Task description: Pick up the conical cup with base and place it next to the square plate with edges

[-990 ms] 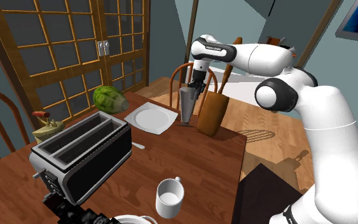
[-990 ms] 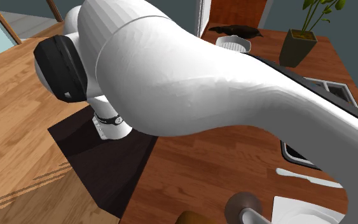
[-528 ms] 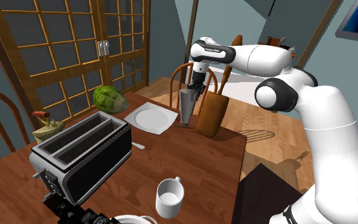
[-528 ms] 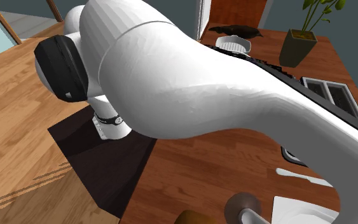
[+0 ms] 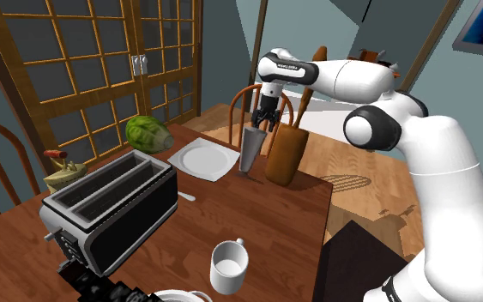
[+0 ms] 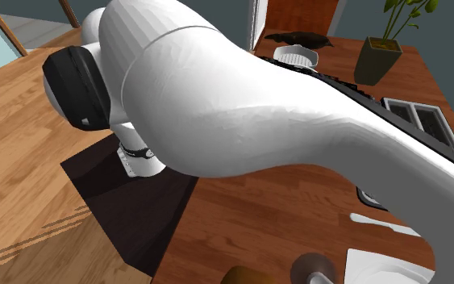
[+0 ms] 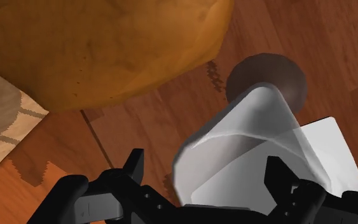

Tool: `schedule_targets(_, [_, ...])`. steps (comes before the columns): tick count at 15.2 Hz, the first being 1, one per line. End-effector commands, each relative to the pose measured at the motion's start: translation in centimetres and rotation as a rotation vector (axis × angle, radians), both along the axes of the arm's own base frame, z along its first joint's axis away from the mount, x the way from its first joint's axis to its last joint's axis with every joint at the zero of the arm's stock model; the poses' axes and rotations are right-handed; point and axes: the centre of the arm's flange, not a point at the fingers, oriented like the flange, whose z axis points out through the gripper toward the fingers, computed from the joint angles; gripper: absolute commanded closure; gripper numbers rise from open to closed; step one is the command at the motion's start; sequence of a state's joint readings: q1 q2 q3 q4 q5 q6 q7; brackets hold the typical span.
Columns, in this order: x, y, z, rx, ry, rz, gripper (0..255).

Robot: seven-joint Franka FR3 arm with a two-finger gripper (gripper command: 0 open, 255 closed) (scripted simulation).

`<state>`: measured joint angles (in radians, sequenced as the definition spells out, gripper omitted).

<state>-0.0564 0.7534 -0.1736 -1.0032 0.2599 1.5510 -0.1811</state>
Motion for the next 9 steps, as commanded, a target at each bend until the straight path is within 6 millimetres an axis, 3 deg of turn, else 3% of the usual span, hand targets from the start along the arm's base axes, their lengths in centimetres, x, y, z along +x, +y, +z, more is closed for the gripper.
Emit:
schedule_targets(1, [0.4,-0.3,2.0,0.000,0.000,0.000,0])
schedule_targets(3, [0.7,-0.7,4.3,0.000,0.000,0.000,0])
schedule_targets(9, [0.7,-0.7,4.3,0.000,0.000,0.000,0])
